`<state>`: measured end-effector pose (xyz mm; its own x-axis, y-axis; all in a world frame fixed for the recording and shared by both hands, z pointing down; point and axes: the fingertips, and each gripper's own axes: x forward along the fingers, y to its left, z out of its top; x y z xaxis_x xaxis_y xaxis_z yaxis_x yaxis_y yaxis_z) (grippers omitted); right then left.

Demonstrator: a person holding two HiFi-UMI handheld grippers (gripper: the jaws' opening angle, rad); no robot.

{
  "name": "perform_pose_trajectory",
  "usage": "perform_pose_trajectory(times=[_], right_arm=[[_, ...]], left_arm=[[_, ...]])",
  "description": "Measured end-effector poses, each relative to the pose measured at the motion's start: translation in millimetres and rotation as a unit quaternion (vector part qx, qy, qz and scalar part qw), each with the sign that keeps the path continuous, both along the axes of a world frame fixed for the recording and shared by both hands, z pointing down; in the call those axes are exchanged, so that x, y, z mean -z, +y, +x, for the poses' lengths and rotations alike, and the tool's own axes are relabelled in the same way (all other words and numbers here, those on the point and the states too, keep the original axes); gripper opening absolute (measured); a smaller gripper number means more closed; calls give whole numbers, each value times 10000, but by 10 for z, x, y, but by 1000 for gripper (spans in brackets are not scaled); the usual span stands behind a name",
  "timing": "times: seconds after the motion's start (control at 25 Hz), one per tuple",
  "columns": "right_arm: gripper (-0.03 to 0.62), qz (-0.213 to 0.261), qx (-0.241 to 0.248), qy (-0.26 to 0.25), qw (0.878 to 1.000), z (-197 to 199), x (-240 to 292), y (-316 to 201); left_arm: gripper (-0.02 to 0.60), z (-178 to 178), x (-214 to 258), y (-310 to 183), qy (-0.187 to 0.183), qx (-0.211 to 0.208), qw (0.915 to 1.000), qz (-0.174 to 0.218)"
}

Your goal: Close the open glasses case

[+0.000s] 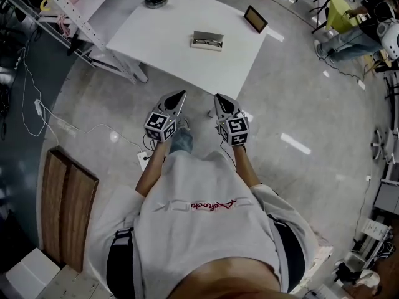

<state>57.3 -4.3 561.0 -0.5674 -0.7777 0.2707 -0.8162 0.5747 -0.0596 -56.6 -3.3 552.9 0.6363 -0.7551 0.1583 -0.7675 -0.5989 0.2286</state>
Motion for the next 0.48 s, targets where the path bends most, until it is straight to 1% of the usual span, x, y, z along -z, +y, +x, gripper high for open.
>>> perform_pose_trajectory(times=[0.16, 0.48], right_arm=[[21, 12, -18, 49, 10000, -94, 68, -347], [21, 12, -195, 80, 9998, -190, 145, -988]], left_arm=[[28, -95, 29, -367, 22, -14, 10000, 6], [28, -182, 104, -1040, 37, -201, 9998, 17]])
